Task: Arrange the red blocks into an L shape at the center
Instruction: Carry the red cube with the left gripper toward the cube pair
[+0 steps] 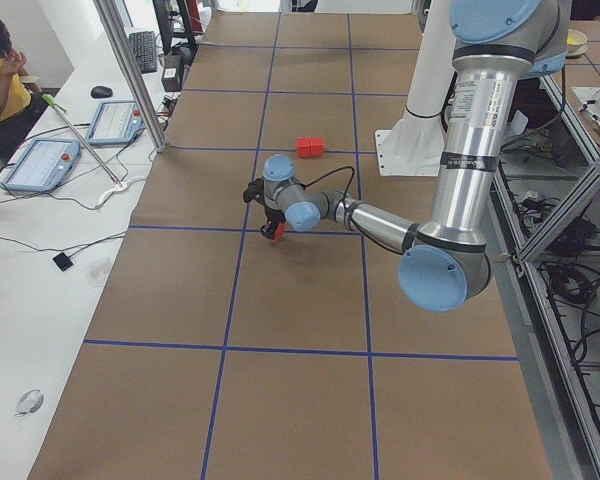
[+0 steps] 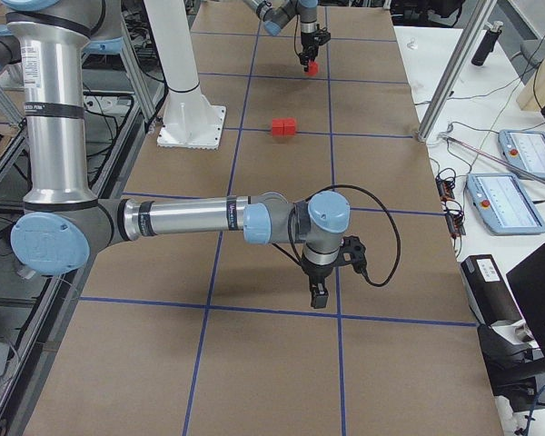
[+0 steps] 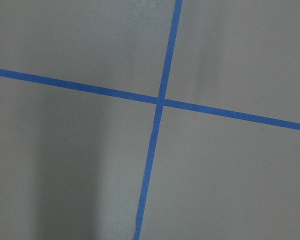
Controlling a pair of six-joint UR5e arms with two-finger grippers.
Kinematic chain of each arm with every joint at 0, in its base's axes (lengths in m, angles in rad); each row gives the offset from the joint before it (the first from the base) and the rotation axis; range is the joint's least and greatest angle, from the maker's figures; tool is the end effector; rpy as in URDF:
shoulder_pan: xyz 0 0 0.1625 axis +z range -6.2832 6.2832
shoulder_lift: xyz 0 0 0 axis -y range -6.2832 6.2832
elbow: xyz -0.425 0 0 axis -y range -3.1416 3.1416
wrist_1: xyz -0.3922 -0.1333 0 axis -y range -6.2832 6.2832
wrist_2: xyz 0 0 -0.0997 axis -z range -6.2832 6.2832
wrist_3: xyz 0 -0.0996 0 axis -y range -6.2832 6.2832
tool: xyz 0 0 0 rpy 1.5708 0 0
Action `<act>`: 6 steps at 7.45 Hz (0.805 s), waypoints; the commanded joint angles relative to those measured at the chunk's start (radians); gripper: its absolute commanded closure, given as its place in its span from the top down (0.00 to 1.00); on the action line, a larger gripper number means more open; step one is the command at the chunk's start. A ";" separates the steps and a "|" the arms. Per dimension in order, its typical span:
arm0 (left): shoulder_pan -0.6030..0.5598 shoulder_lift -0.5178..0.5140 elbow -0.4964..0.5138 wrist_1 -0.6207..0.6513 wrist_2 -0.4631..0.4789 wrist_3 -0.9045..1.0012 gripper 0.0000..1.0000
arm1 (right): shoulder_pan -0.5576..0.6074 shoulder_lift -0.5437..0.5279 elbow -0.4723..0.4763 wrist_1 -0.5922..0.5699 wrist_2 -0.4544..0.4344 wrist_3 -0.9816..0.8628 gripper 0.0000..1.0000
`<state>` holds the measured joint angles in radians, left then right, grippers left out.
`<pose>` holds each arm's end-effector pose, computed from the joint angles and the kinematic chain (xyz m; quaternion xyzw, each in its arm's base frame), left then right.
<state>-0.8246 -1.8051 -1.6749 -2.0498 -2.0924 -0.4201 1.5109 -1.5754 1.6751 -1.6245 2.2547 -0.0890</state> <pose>0.3457 -0.4972 0.4320 0.1902 0.4090 0.2450 0.8582 0.0408 -0.4948 0.6210 0.0265 -0.3349 -0.0777 0.9387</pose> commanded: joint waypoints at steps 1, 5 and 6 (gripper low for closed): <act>0.007 -0.091 -0.002 0.046 -0.002 0.227 0.00 | 0.000 0.000 0.000 0.000 -0.001 0.002 0.99; -0.014 -0.163 -0.043 0.036 0.017 0.308 0.00 | 0.000 0.000 0.000 -0.002 -0.001 0.002 0.99; -0.018 -0.193 -0.046 0.036 0.113 0.319 0.00 | 0.000 0.002 0.000 0.000 0.000 0.002 0.99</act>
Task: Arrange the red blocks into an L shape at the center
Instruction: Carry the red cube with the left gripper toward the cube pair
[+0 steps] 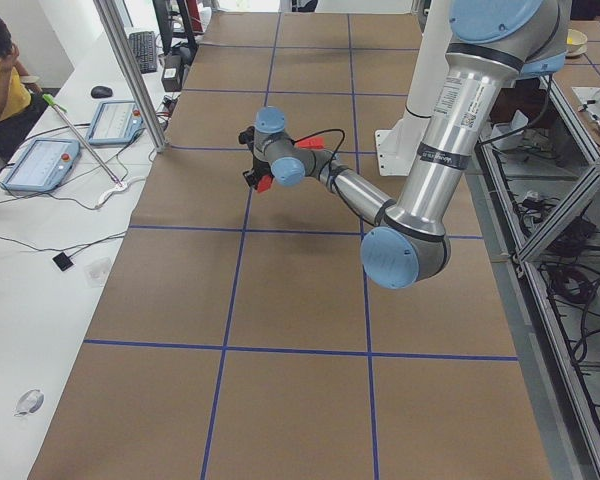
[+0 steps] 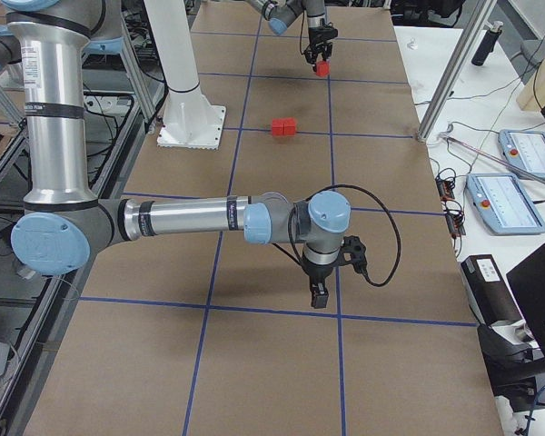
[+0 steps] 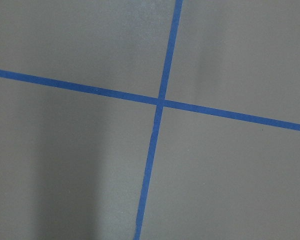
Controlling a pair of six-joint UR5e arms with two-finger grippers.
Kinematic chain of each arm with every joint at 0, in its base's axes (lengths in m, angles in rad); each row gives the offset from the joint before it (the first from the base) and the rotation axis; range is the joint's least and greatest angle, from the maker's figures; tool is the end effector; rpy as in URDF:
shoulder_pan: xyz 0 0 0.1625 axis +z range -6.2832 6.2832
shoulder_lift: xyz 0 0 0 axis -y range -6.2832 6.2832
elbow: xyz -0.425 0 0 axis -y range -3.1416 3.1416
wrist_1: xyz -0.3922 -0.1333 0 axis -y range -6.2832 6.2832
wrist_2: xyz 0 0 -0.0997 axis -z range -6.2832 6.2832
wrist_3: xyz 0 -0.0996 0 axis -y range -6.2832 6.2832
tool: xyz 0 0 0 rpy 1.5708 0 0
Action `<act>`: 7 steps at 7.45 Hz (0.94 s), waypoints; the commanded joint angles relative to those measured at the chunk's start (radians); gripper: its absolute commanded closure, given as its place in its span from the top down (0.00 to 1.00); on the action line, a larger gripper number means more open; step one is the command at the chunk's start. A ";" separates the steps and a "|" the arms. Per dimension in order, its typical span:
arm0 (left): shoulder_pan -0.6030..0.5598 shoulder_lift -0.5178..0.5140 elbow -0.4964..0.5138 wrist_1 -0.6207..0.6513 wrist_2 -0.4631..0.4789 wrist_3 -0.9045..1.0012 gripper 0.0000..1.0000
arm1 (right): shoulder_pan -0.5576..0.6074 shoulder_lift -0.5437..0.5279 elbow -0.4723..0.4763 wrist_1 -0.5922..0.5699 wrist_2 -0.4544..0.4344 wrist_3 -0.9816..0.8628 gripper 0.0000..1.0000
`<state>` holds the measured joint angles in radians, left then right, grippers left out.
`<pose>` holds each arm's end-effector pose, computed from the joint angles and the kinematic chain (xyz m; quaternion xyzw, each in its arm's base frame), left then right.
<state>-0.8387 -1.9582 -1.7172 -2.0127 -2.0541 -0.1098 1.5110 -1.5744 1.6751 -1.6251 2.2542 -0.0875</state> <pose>0.3545 -0.5246 0.3233 0.3290 0.3789 0.3694 0.7821 0.0409 -0.4952 0.6206 0.0265 -0.3347 -0.0771 0.9388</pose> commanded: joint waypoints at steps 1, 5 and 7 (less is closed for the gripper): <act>-0.003 -0.036 -0.007 0.005 0.122 0.013 0.00 | 0.000 0.001 0.000 0.001 0.001 0.000 0.99; 0.007 -0.094 0.001 0.199 0.035 0.609 0.00 | 0.000 -0.001 -0.002 0.001 -0.001 0.000 0.99; 0.077 -0.274 0.023 0.631 0.032 0.605 0.00 | 0.000 -0.003 -0.002 -0.001 0.001 0.002 0.99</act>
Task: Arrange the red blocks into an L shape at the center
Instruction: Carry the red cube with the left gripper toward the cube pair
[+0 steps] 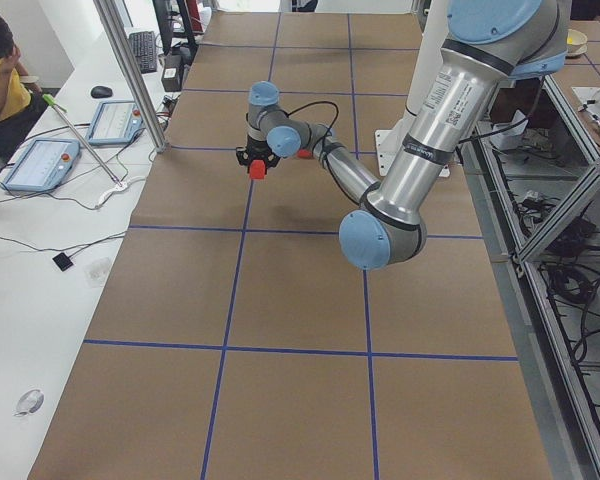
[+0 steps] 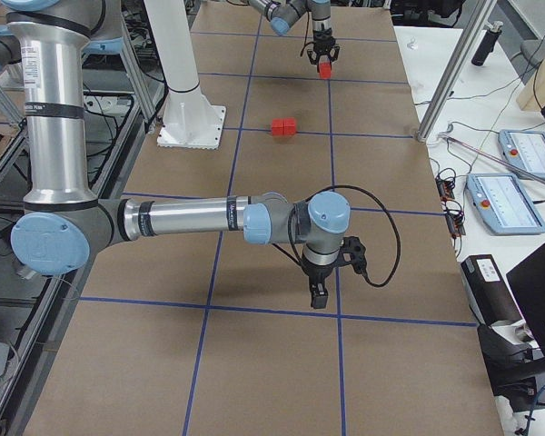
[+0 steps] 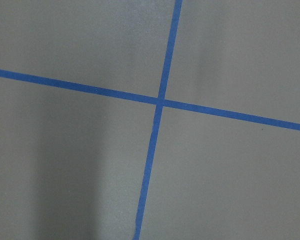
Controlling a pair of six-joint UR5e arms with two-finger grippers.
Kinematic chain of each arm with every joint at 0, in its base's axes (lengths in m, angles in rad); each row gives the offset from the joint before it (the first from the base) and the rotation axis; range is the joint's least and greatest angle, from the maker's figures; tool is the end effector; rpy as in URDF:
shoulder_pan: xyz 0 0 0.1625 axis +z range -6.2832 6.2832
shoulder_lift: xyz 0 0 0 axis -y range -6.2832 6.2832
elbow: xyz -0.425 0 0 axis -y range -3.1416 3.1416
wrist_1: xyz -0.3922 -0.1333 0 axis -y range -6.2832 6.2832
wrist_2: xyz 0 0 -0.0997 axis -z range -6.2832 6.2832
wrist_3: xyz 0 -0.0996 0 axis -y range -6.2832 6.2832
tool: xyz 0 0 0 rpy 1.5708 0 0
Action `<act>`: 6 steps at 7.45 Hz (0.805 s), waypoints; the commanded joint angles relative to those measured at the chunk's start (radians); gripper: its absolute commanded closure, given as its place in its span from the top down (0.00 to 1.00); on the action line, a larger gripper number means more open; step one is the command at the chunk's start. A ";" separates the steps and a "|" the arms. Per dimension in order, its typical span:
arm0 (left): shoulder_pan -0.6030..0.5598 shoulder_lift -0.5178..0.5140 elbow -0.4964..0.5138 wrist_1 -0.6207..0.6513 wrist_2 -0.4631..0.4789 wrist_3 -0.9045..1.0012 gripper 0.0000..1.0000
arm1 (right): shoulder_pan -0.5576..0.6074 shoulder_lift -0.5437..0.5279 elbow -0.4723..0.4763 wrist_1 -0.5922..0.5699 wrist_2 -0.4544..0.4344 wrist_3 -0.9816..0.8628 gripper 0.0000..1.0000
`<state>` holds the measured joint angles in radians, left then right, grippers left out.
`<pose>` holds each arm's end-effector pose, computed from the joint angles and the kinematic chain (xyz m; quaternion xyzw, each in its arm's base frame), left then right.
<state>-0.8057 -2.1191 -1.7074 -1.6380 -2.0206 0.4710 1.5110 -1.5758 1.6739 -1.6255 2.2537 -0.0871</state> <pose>0.3918 -0.5379 0.2745 0.3238 0.2576 0.5921 0.6915 0.0410 -0.4945 0.6219 0.0250 -0.3345 -0.0764 0.9390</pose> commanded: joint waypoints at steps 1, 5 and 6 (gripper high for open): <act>0.098 -0.148 0.040 0.300 0.002 0.018 0.00 | 0.000 -0.001 0.000 0.000 0.001 0.001 0.99; 0.210 -0.196 0.117 0.151 0.000 -0.136 0.00 | 0.000 -0.001 0.000 0.000 0.003 0.001 0.99; 0.238 -0.196 0.144 0.104 0.002 -0.167 0.00 | 0.000 -0.001 0.000 0.000 0.003 0.001 0.99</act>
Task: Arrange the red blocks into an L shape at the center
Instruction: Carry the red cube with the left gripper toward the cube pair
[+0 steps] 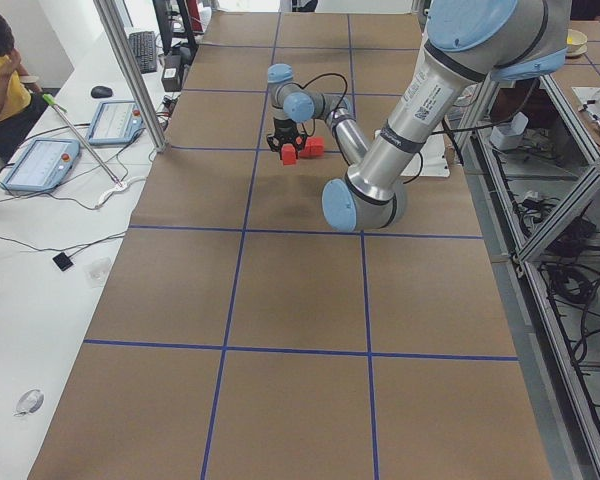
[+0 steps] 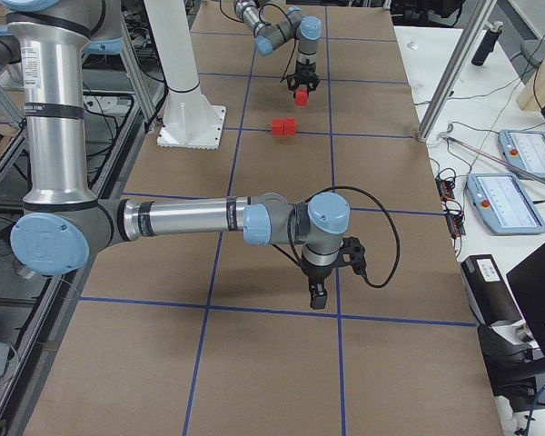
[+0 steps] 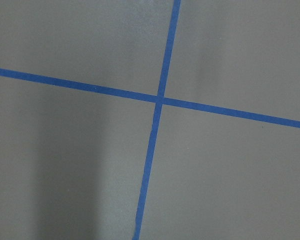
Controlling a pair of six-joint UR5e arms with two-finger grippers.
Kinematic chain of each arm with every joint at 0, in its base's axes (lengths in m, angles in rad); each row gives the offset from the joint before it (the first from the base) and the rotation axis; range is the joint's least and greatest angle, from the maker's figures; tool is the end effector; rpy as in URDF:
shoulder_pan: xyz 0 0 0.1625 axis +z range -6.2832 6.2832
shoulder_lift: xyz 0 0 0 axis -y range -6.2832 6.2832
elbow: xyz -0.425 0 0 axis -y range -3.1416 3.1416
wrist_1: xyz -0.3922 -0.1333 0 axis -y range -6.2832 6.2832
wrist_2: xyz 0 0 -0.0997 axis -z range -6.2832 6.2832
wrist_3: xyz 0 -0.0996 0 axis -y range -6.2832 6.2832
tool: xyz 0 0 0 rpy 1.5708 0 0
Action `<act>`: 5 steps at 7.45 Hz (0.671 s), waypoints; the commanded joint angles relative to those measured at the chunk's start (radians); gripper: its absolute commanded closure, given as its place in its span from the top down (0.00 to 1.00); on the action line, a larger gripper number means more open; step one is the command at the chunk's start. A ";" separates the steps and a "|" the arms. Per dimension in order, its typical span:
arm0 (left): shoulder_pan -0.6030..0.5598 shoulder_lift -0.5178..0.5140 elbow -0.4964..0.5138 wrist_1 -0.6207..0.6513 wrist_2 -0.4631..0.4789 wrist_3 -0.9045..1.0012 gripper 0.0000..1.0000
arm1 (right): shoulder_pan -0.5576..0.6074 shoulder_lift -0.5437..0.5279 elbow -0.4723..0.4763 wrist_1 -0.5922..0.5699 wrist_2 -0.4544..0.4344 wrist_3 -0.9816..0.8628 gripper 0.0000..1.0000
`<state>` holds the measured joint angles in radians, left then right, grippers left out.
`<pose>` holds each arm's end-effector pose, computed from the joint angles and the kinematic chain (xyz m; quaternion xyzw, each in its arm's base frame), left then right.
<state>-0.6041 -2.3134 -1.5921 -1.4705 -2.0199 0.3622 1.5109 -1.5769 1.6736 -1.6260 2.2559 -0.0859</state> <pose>0.5286 -0.4742 0.2136 0.2405 0.2955 0.6255 0.6809 0.0408 -0.4939 0.6225 0.0239 -0.3355 -0.0755 0.9387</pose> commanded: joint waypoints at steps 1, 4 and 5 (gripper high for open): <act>0.052 -0.003 0.049 -0.100 0.001 -0.128 0.00 | 0.000 0.000 0.000 0.000 0.001 0.000 0.99; 0.076 -0.001 0.057 -0.145 0.003 -0.151 0.00 | 0.000 0.000 0.000 0.000 0.001 0.000 0.99; 0.076 -0.003 0.057 -0.146 0.001 -0.151 0.00 | 0.000 0.000 0.000 0.000 0.001 0.000 0.99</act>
<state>-0.5330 -2.3151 -1.5363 -1.6126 -2.0181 0.2135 1.5109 -1.5769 1.6735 -1.6260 2.2565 -0.0859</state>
